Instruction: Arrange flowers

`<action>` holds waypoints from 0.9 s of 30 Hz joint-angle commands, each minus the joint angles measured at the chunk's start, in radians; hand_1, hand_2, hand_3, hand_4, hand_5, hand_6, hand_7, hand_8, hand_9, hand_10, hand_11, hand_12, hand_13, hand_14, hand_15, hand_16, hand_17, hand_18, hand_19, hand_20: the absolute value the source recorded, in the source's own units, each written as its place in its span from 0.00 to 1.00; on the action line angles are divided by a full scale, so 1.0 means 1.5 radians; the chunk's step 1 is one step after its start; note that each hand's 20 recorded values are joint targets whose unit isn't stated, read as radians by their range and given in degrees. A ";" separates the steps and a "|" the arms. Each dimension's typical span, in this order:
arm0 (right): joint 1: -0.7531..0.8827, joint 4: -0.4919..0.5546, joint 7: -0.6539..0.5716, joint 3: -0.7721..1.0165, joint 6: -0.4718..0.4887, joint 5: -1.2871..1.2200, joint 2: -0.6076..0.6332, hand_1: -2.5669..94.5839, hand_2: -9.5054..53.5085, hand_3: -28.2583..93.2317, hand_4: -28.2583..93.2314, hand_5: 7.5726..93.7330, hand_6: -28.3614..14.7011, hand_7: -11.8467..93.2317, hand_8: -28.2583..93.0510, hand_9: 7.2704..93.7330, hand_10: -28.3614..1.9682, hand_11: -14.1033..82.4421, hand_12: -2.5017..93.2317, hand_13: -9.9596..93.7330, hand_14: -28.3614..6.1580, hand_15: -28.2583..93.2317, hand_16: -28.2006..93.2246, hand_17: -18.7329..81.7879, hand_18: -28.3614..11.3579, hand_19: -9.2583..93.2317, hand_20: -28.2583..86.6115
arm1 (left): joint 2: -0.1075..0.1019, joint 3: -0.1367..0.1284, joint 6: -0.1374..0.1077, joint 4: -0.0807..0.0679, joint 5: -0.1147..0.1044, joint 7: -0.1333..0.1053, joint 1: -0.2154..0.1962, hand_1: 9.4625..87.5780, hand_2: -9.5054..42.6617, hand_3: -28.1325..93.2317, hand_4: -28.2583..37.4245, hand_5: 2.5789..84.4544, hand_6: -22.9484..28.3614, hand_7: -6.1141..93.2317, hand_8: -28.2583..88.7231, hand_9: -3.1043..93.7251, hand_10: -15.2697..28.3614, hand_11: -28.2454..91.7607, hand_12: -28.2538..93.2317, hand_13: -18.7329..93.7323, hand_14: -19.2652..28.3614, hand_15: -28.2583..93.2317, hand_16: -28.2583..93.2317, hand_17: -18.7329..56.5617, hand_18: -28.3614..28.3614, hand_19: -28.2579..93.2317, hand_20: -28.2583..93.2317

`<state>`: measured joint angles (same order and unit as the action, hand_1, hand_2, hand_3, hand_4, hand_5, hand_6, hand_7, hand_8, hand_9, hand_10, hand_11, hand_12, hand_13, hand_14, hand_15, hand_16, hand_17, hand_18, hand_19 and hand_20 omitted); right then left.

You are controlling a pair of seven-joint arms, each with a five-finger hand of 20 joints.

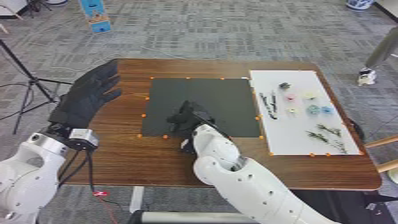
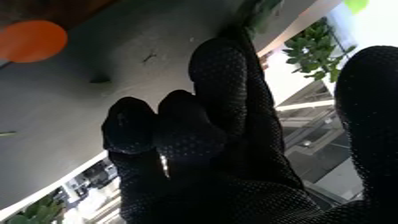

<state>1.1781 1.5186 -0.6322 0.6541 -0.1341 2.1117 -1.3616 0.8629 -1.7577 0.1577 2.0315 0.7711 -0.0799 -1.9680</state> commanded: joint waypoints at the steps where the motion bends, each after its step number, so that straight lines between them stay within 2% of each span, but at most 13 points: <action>1: 0.013 0.014 0.005 -0.008 0.010 0.010 0.038 0.27 0.04 0.87 0.06 0.69 0.54 0.32 0.15 0.80 0.51 0.64 0.46 0.80 0.59 0.87 0.61 0.61 0.18 1.00 0.67 | 0.011 -0.019 -0.008 0.009 0.002 -0.002 -0.020 0.24 0.00 0.75 0.00 0.24 0.46 0.22 0.16 0.19 0.52 0.30 0.40 0.26 0.60 0.29 0.30 0.10 0.78 0.50 0.30; 3: 0.014 0.023 0.010 -0.011 0.012 0.002 0.052 0.27 0.04 0.87 0.06 0.69 0.54 0.32 0.15 0.81 0.52 0.64 0.46 0.80 0.58 0.87 0.61 0.61 0.18 1.00 0.67 | 0.012 -0.025 -0.012 0.015 0.002 -0.005 -0.030 0.24 0.00 0.76 0.00 0.24 0.46 0.22 0.16 0.19 0.52 0.30 0.40 0.26 0.60 0.29 0.30 0.10 0.78 0.50 0.30; 6: 0.021 0.044 0.017 -0.018 0.021 -0.005 0.072 0.27 0.04 0.87 0.06 0.70 0.54 0.32 0.15 0.81 0.52 0.64 0.46 0.80 0.59 0.87 0.61 0.61 0.18 1.00 0.67 | 0.014 -0.034 -0.010 0.018 0.002 -0.004 -0.037 0.24 0.00 0.75 0.00 0.24 0.47 0.22 0.16 0.19 0.52 0.30 0.40 0.26 0.60 0.29 0.30 0.10 0.78 0.50 0.30; 10: 0.031 0.056 0.034 -0.013 0.037 -0.004 0.072 0.27 0.04 0.87 0.06 0.70 0.54 0.32 0.15 0.81 0.52 0.64 0.46 0.80 0.59 0.87 0.61 0.61 0.18 1.00 0.67 | 0.012 -0.031 -0.016 0.015 0.001 -0.004 -0.033 0.24 0.00 0.75 0.00 0.24 0.47 0.22 0.16 0.19 0.52 0.30 0.40 0.26 0.60 0.29 0.30 0.10 0.78 0.50 0.30; 13: 0.033 0.061 0.031 -0.017 0.036 -0.003 0.065 0.27 0.04 0.87 0.06 0.70 0.54 0.32 0.15 0.82 0.52 0.64 0.46 0.80 0.59 0.87 0.61 0.61 0.18 1.00 0.67 | 0.011 -0.026 -0.010 0.011 0.002 -0.001 -0.024 0.24 0.00 0.76 0.00 0.24 0.47 0.22 0.16 0.19 0.52 0.30 0.40 0.26 0.60 0.29 0.30 0.10 0.78 0.50 0.30; 27: 0.042 0.085 0.031 -0.022 0.027 -0.008 0.030 0.27 0.04 0.87 0.06 0.71 0.54 0.31 0.15 0.83 0.53 0.63 0.46 0.81 0.59 0.87 0.61 0.62 0.18 1.00 0.68 | 0.006 -0.011 -0.005 0.004 0.000 0.003 -0.006 0.24 0.00 0.76 0.00 0.24 0.46 0.22 0.16 0.19 0.52 0.30 0.40 0.26 0.60 0.29 0.30 0.10 0.78 0.50 0.30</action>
<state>1.2167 1.6186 -0.5892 0.6399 -0.0966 2.1052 -1.2801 0.8722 -1.7794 0.1470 2.0418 0.7716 -0.0803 -1.9884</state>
